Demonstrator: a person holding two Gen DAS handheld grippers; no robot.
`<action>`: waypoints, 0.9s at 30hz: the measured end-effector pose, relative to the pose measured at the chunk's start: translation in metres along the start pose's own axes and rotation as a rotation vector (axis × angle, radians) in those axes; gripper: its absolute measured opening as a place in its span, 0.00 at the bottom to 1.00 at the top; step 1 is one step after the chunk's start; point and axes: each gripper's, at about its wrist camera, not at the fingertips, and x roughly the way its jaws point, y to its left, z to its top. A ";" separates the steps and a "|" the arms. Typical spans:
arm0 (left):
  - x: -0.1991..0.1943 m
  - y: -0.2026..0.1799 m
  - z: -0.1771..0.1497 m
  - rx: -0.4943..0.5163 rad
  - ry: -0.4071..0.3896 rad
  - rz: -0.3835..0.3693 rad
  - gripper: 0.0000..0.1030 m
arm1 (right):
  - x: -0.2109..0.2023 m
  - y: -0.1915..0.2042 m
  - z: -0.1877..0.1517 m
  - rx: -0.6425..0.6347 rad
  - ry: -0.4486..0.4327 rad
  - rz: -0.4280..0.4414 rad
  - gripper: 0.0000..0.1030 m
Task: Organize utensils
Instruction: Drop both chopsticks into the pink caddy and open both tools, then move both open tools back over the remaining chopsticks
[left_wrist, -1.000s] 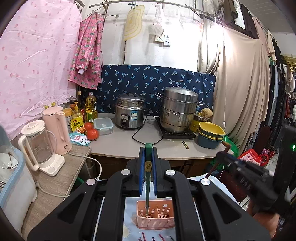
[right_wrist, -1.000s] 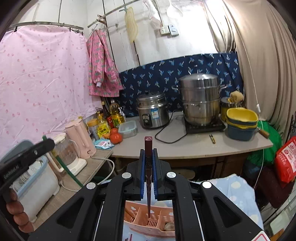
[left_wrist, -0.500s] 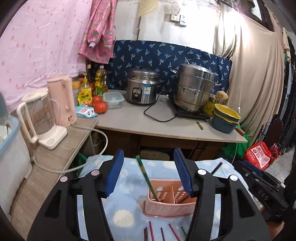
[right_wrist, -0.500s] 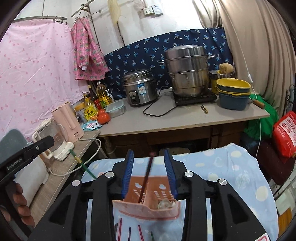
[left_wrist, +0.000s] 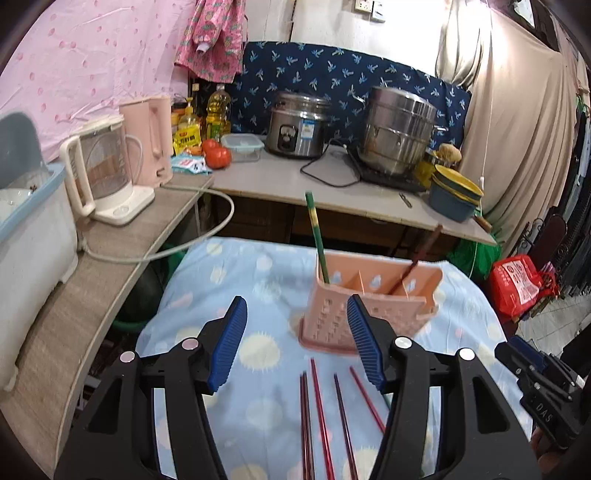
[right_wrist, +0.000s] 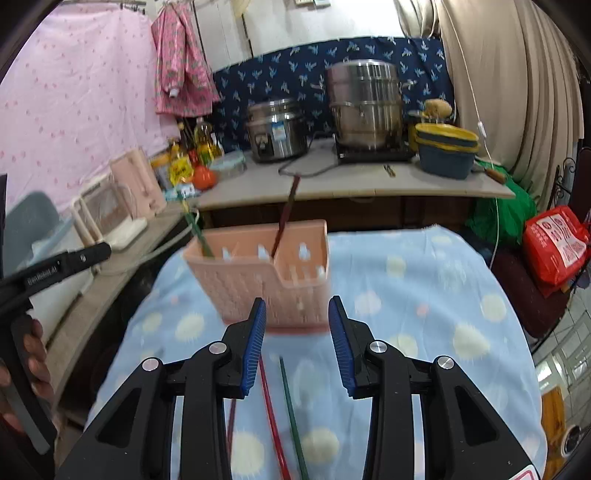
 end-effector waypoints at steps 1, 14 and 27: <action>-0.001 0.000 -0.008 0.003 0.011 0.002 0.52 | -0.002 -0.001 -0.011 -0.002 0.018 -0.006 0.33; -0.004 0.009 -0.134 0.032 0.209 0.008 0.52 | -0.014 -0.014 -0.145 -0.008 0.229 -0.046 0.33; -0.002 0.017 -0.212 0.027 0.331 0.021 0.51 | -0.012 -0.019 -0.187 0.022 0.282 -0.054 0.33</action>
